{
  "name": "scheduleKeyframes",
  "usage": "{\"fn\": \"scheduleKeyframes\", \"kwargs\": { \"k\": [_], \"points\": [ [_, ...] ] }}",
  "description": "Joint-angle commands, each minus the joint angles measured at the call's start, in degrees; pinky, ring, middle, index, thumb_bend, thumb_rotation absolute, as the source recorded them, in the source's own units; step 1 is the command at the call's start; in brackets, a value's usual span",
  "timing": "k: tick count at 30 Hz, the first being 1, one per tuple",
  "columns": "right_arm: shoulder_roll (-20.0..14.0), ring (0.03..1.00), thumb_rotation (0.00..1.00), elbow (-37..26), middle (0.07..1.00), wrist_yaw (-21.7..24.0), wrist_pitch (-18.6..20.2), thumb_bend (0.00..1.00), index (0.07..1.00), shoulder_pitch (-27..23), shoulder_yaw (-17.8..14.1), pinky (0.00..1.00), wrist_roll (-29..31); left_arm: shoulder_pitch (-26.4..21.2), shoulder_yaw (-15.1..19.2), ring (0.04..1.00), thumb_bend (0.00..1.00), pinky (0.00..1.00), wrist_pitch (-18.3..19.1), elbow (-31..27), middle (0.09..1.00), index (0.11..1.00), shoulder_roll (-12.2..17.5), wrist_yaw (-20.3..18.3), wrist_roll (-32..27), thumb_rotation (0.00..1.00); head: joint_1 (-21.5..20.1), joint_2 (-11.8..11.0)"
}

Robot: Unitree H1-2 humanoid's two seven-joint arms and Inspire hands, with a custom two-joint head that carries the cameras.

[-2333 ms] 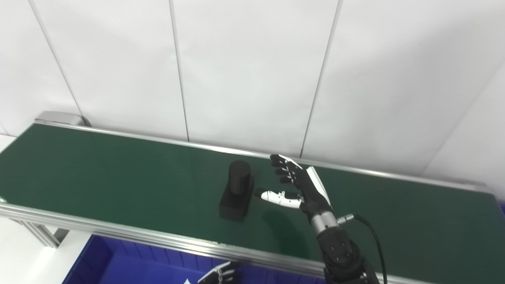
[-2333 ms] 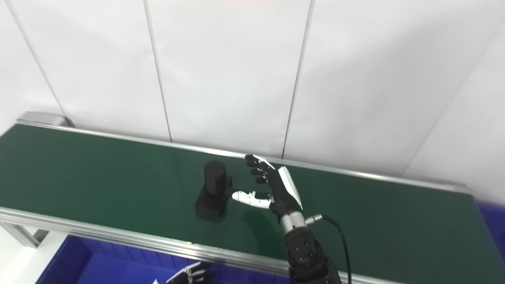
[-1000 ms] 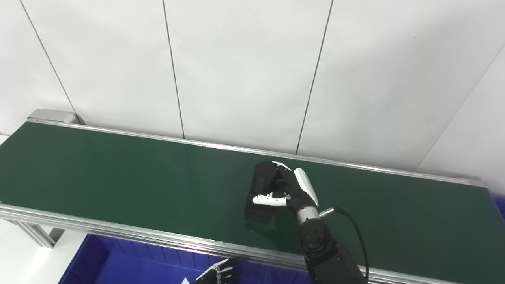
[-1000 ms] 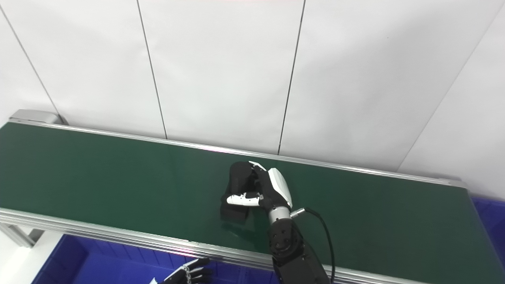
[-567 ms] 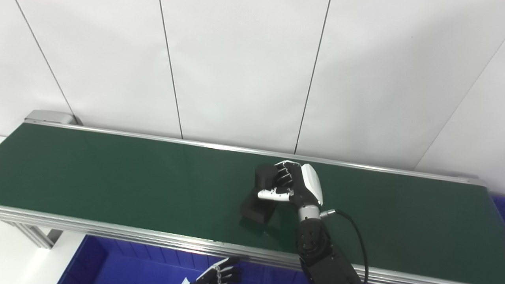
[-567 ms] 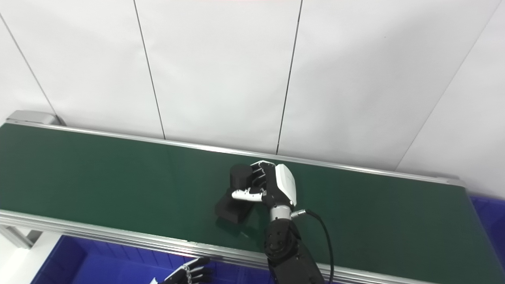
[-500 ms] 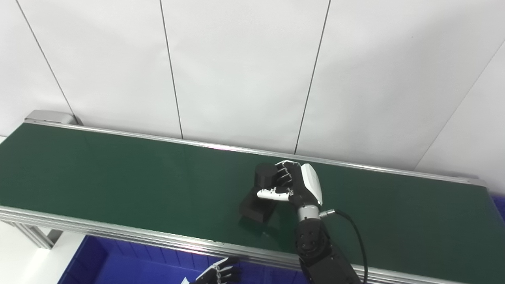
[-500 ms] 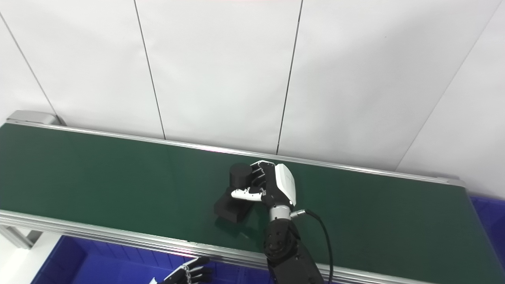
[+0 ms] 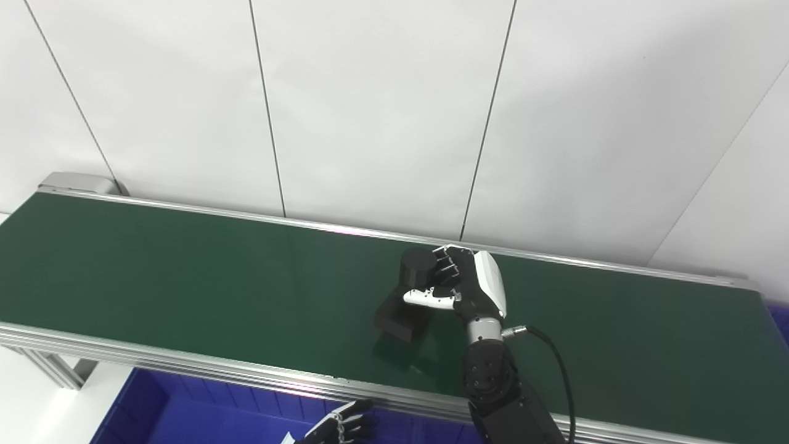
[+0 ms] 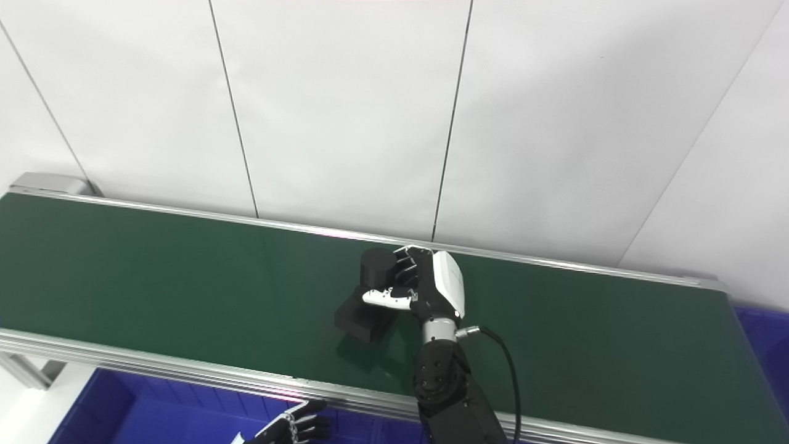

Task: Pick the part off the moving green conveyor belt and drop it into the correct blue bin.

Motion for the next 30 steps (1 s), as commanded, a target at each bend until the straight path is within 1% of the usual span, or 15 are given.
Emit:
{"fn": "scheduleKeyframes", "kwargs": {
  "k": [1, 5, 7, 11, 13, 14, 15, 18, 24, 27, 28, 29, 30],
  "points": [
    [0.9, 0.46, 0.0, -3.1, 0.52, -1.4, -3.6, 0.52, 0.471, -1.4, -0.4, 0.49, 0.2, 0.3, 0.0, 0.761, 0.9, 0.71, -2.4, -1.5, 0.797, 0.85, -0.1, 0.0, -0.1, 0.71, 0.0, -0.1],
    [0.8, 0.454, 0.0, -6.7, 0.51, -0.4, -3.2, 0.52, 0.482, 0.1, -0.8, 0.48, 0.7, 0.3, 0.1, 0.762, 0.9, 0.71, -2.4, -1.5, 0.797, 0.848, -0.2, 0.0, -0.1, 0.71, -0.3, 0.1],
    [0.5, 0.437, 0.0, -10.3, 0.506, 0.0, -3.2, 0.52, 0.497, 1.6, -0.8, 0.43, 0.8, 0.2, 0.1, 0.763, 0.89, 0.71, -2.4, -1.5, 0.797, 0.85, -0.2, 0.0, -0.1, 0.71, -0.5, 0.3],
    [0.4, 0.434, 0.0, -18.8, 0.501, 1.9, -2.2, 0.52, 0.501, 4.8, -1.9, 0.41, 2.6, 0.1, 0.1, 0.764, 0.89, 0.72, -2.4, -1.5, 0.799, 0.853, -0.1, 0.1, 0.1, 0.72, -1.1, 0.5],
    [0.0, 0.417, 0.0, -25.9, 0.496, 3.9, -0.8, 0.52, 0.514, 7.2, -2.2, 0.37, 3.3, 0.0, 0.2, 0.766, 0.89, 0.72, -2.4, -1.5, 0.801, 0.856, -0.1, 0.1, 0.1, 0.72, -1.9, 0.9],
    [-0.2, 0.414, 0.0, -28.3, 0.495, 4.7, -0.4, 0.52, 0.518, 8.0, -2.4, 0.36, 3.4, 0.0, 0.2, 0.766, 0.89, 0.72, -2.4, -1.5, 0.801, 0.857, -0.1, 0.1, 0.1, 0.72, -2.0, 1.0],
    [-0.4, 0.414, 0.0, -31.8, 0.495, 5.7, 0.5, 0.52, 0.518, 9.1, -2.5, 0.36, 3.6, -0.1, 0.2, 0.767, 0.89, 0.72, -2.4, -1.5, 0.801, 0.857, -0.1, 0.0, 0.1, 0.72, -2.6, 1.1],
    [-1.1, 0.415, 0.0, -39.7, 0.493, 8.6, 3.0, 0.52, 0.521, 11.5, -2.7, 0.36, 3.6, -0.2, 0.3, 0.772, 0.87, 0.72, -2.4, -1.5, 0.806, 0.861, 0.0, 0.0, 0.0, 0.73, -3.4, 1.4],
    [-2.2, 0.432, 0.0, -52.6, 0.494, 13.3, 7.5, 0.52, 0.51, 15.9, -3.6, 0.38, 4.5, -0.5, 0.6, 0.779, 0.85, 0.73, -2.4, -1.7, 0.813, 0.87, 0.2, -0.2, -0.2, 0.74, -5.2, 2.1],
    [-2.8, 0.441, 0.0, -58.9, 0.494, 15.3, 9.4, 0.52, 0.5, 18.3, -3.9, 0.39, 4.3, -0.5, 0.8, 0.781, 0.85, 0.73, -2.4, -2.0, 0.814, 0.871, 0.2, -0.3, -0.6, 0.73, -6.8, 2.9],
    [-2.9, 0.44, 0.0, -60.4, 0.494, 15.8, 9.8, 0.52, 0.5, 18.9, -3.9, 0.38, 4.3, -0.5, 0.9, 0.779, 0.84, 0.73, -2.4, -2.1, 0.813, 0.871, 0.2, -0.3, -0.6, 0.74, -6.8, 2.9],
    [-3.1, 0.44, 0.0, -62.5, 0.493, 16.4, 10.7, 0.52, 0.5, 19.8, -3.9, 0.38, 3.7, -0.5, 1.1, 0.778, 0.84, 0.73, -2.4, -2.3, 0.813, 0.871, 0.4, -0.4, -0.7, 0.74, -8.2, 3.5],
    [-3.3, 0.426, 0.0, -63.9, 0.494, 16.9, 11.3, 0.52, 0.509, 20.4, -3.9, 0.36, 3.3, -0.5, 1.2, 0.779, 0.84, 0.73, -2.4, -2.4, 0.814, 0.874, 0.4, -0.4, -0.8, 0.74, -8.2, 3.5]
  ]
}}
